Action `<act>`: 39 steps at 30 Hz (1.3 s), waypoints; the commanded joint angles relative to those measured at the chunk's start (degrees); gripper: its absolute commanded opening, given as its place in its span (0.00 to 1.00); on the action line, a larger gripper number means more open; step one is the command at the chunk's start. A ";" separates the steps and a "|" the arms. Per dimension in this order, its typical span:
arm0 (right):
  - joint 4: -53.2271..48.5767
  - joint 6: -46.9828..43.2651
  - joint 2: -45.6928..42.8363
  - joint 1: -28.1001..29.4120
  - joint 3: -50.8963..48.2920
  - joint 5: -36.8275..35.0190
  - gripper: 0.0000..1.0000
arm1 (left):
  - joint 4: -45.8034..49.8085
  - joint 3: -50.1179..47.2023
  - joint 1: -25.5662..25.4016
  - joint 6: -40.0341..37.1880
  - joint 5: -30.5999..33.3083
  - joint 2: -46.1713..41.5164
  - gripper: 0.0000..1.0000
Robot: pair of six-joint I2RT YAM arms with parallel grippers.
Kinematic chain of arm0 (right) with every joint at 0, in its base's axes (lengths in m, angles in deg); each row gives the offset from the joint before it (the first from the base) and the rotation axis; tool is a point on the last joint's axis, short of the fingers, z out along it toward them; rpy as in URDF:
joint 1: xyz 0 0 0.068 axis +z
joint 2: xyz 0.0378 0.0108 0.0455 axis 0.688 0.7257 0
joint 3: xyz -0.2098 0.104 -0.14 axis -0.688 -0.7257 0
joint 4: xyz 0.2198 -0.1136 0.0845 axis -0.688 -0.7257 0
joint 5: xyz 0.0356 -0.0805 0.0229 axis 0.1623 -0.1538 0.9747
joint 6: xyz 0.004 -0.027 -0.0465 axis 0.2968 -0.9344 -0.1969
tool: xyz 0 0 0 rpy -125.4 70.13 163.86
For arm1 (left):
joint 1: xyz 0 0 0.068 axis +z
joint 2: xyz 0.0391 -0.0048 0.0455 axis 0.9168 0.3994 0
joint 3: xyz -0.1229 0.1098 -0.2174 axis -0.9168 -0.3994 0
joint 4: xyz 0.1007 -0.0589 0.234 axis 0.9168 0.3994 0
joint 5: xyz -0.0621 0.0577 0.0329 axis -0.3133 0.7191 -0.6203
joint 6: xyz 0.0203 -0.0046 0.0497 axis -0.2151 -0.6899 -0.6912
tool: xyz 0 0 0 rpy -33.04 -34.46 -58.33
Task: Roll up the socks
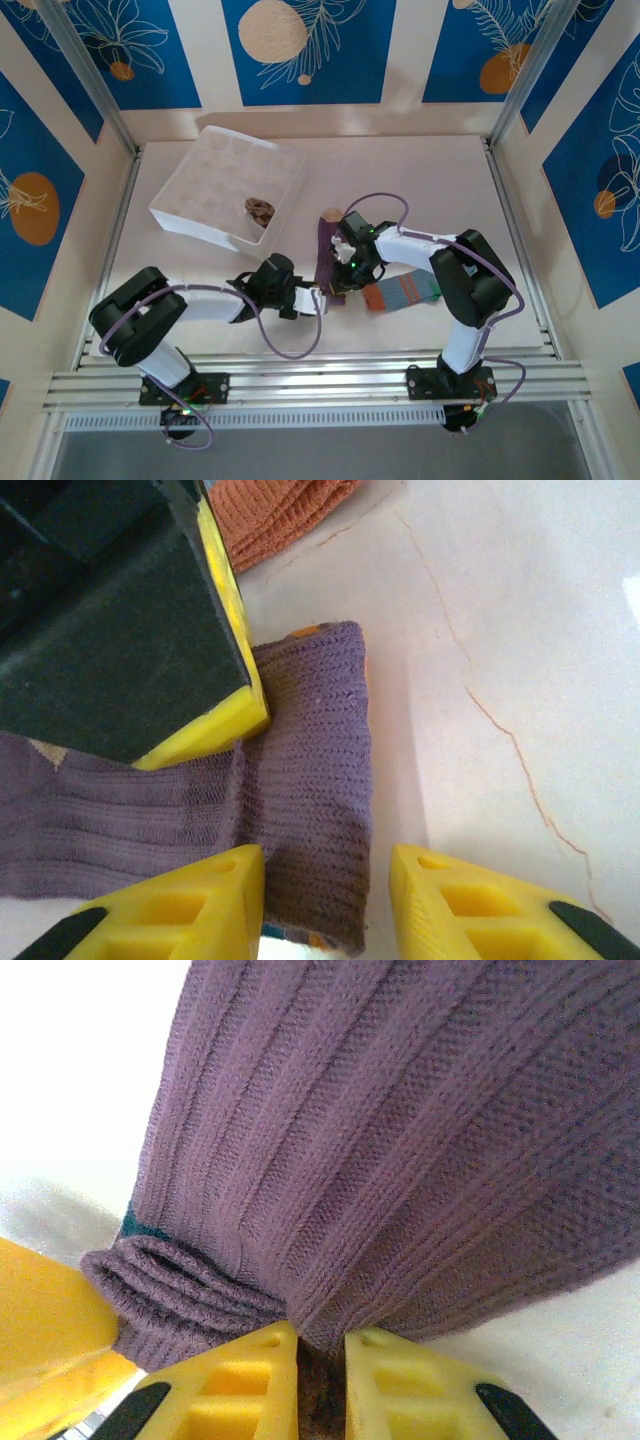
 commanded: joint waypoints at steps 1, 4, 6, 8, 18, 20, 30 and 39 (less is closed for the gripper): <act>-3.71 -1.34 3.19 0.02 -0.27 -1.77 0.16 | 2.88 3.07 -1.62 -2.73 2.19 3.36 0.37; -3.48 -1.12 2.15 -0.04 -0.66 -1.84 0.16 | 4.32 3.99 -2.17 -2.70 3.05 4.96 0.35; -3.22 -1.04 1.39 -0.51 -1.10 -1.21 0.16 | 4.46 4.10 -2.45 -2.07 3.19 5.70 0.29; -3.12 -0.90 0.30 -1.06 -1.51 -0.66 0.18 | 4.67 4.24 -2.60 -1.02 3.11 6.13 0.18; 4.91 2.57 -12.17 -5.32 -8.96 6.50 0.45 | 9.83 6.04 -1.98 8.73 -4.87 5.02 0.00; 7.11 3.46 -13.89 -6.10 -10.52 8.62 0.42 | 13.47 8.47 -1.53 11.11 -8.68 6.00 0.00; 18.06 6.03 -15.92 -6.13 -17.13 17.01 0.24 | 19.22 14.46 1.75 21.74 -20.23 10.20 0.00; 19.93 6.48 -15.47 -6.24 -21.55 17.84 0.41 | 22.13 18.27 5.96 30.86 -25.03 14.60 0.00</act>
